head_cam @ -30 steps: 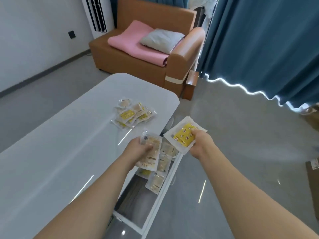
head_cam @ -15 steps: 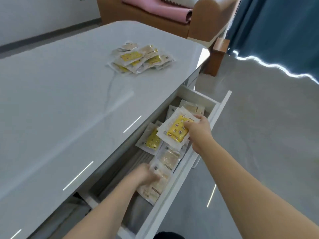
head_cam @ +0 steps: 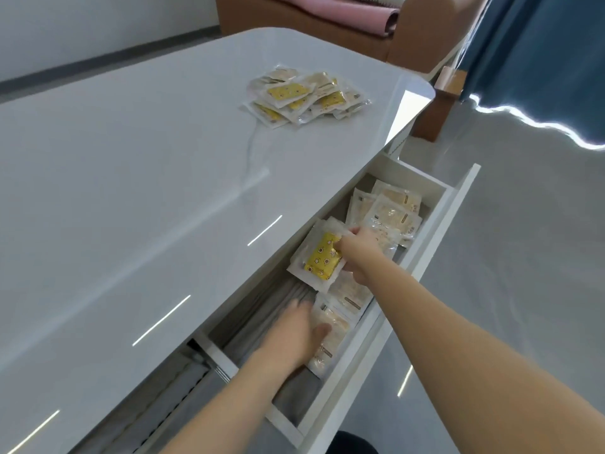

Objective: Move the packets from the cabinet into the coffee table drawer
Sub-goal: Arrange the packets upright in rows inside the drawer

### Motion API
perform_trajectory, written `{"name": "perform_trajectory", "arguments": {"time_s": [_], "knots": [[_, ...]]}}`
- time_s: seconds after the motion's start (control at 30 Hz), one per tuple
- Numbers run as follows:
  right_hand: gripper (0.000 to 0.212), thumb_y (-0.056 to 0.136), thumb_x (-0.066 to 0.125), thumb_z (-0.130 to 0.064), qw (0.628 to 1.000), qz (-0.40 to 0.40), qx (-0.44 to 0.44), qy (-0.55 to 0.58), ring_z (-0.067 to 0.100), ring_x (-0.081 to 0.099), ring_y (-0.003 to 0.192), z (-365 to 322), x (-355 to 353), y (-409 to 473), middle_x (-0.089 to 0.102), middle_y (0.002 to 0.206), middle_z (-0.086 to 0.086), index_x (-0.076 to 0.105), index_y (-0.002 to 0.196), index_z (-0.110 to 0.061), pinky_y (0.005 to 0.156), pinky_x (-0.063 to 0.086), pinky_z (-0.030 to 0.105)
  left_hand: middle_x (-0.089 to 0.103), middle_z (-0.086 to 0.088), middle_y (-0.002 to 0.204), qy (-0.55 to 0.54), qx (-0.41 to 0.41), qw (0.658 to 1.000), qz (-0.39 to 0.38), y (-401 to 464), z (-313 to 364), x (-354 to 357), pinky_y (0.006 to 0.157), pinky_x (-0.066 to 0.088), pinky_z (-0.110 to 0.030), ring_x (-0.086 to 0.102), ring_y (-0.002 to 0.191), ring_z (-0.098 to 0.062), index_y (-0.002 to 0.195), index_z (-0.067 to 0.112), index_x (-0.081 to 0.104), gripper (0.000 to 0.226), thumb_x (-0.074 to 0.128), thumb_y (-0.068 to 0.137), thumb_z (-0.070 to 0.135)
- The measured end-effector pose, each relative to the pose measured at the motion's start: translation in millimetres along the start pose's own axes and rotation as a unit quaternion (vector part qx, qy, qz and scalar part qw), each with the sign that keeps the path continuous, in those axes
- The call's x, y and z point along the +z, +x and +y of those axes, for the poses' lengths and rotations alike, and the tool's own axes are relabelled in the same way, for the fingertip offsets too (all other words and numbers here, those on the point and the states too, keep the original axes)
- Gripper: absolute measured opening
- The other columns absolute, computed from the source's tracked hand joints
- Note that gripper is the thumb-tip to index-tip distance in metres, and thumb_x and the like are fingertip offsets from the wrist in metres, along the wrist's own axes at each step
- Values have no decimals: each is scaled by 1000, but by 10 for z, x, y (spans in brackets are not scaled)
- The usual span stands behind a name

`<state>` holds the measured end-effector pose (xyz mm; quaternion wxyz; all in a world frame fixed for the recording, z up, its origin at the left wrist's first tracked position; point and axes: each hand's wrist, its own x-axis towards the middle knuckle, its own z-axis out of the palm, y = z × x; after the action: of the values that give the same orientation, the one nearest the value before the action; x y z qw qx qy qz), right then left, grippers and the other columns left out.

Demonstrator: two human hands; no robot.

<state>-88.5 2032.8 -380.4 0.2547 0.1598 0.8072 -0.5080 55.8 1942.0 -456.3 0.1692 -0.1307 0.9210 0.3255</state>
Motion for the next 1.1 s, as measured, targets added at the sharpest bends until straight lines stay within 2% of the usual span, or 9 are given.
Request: {"name": "perform_trajectory", "arguments": {"time_s": [0.17,0.2,0.23,0.27,0.43,0.53,0.67,0.9,1.1], "knots": [[27,98,41,-7,992,-115,33,-37,16,41,75,-20,321,-243,45,89,6,46,124,-13,72,47,26,62,-10,118,91,1,994,-63,-63,-137,-558,80,41,-28,59,107,-27,113,13,61,27,50,95,30],[42,97,40,-5,991,-112,34,-65,15,40,72,9,345,-152,44,90,8,25,134,-16,66,43,23,63,-9,118,106,-15,990,-92,-65,-143,-646,79,41,-28,60,106,-27,113,13,62,27,48,96,28],[9,95,41,-3,992,-96,15,-83,15,41,70,-26,320,-229,46,93,10,34,90,-5,64,42,24,64,-9,117,120,-26,986,-117,-60,-140,-717,79,41,-29,60,106,-26,113,12,63,28,47,96,26],[26,93,42,-2,992,-81,-15,-92,17,45,73,-24,292,-187,49,96,12,53,115,-7,68,46,27,65,-9,116,125,-31,984,-126,-51,-113,-784,79,43,-30,60,105,-26,112,11,65,28,46,96,24],[46,96,47,-7,993,-88,-31,-67,29,51,116,-462,-184,-414,52,134,14,43,142,-10,93,46,39,64,-5,106,46,-24,996,-66,-121,333,-1063,73,45,-30,59,94,-21,104,13,61,21,46,98,25],[47,95,53,-7,996,-80,-20,-40,23,50,104,-899,-655,-731,54,127,12,45,141,-12,87,44,37,62,-4,101,30,-11,999,-40,-278,837,-1350,63,40,-27,57,83,-18,106,14,58,20,44,98,26],[46,92,53,-8,998,-28,-60,-20,14,45,79,-1530,-1354,-1373,53,98,1,46,138,-11,76,38,31,63,-4,115,38,17,998,50,-575,1752,-2189,80,49,-32,60,97,-20,121,16,58,29,41,100,27],[57,91,51,-19,982,36,-168,-72,12,56,92,-3156,-2342,-2939,43,146,3,35,146,-19,69,44,23,59,-6,124,94,88,981,146,-1449,3268,-4246,80,47,-36,59,101,-26,122,16,55,29,40,101,29],[62,89,51,-20,955,51,-237,-169,6,59,86,-4401,-2907,-4444,55,113,-4,32,148,-20,67,45,19,55,-10,130,136,117,965,190,-2468,4178,-5892,92,47,-40,55,115,-29,130,12,52,35,45,100,27]]}}
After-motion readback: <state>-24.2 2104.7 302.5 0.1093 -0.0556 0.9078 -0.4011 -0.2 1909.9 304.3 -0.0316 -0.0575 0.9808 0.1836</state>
